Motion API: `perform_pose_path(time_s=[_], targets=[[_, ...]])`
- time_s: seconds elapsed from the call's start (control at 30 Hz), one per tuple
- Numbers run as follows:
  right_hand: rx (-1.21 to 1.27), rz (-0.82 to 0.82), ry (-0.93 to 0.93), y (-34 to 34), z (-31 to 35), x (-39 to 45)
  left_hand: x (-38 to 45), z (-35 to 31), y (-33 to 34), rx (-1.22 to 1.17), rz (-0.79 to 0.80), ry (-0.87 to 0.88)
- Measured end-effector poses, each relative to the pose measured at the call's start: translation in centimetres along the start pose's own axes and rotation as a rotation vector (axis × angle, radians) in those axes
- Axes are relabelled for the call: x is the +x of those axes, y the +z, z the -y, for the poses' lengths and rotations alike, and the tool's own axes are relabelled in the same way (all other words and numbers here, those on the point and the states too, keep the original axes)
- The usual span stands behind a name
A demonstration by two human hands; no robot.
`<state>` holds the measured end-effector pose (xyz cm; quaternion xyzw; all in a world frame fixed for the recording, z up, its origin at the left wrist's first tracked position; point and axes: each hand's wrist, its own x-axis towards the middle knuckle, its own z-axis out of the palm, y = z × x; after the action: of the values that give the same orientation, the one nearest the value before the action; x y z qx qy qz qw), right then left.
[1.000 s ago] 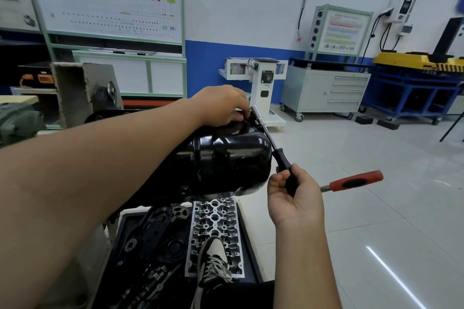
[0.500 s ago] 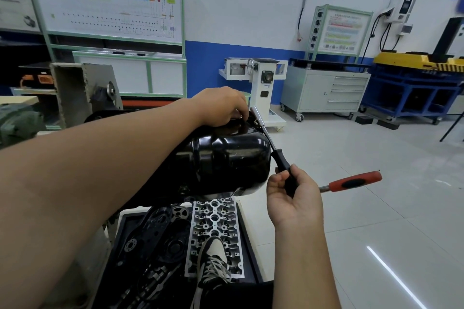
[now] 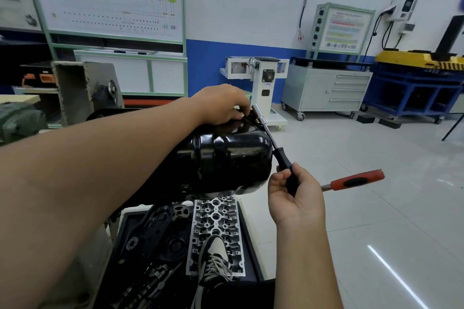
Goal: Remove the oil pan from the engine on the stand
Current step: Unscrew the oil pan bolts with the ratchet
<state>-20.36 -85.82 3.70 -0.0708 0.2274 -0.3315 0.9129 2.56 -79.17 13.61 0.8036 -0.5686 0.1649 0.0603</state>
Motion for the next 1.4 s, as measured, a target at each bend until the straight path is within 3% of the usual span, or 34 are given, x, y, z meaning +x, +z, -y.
perform_pose_path(time_s=[0.17,0.4,0.6,0.8,0.93,1.2,1.4], targets=[[-0.006,0.000,0.002,0.00,0.06,0.02,-0.01,-0.01,-0.07,-0.065,0.050,0.049],[0.008,-0.008,0.008,-0.06,0.10,0.00,0.19,-0.01,0.12,-0.030,0.001,-0.002],[0.013,-0.016,0.019,-0.05,0.08,-0.12,0.05,-0.10,-0.08,-0.095,0.083,0.037],[0.022,-0.016,0.025,-0.05,0.08,-0.13,0.05,0.09,0.18,-0.099,-0.003,-0.036],[0.025,-0.020,0.031,-0.12,0.15,-0.05,-0.04,0.29,0.27,-0.173,0.072,-0.022],[0.035,-0.018,0.043,-0.12,0.17,-0.04,-0.10,0.27,0.26,-0.150,0.008,-0.051],[0.038,-0.024,0.050,-0.15,0.20,-0.12,-0.04,0.07,0.13,-0.122,0.074,-0.027]])
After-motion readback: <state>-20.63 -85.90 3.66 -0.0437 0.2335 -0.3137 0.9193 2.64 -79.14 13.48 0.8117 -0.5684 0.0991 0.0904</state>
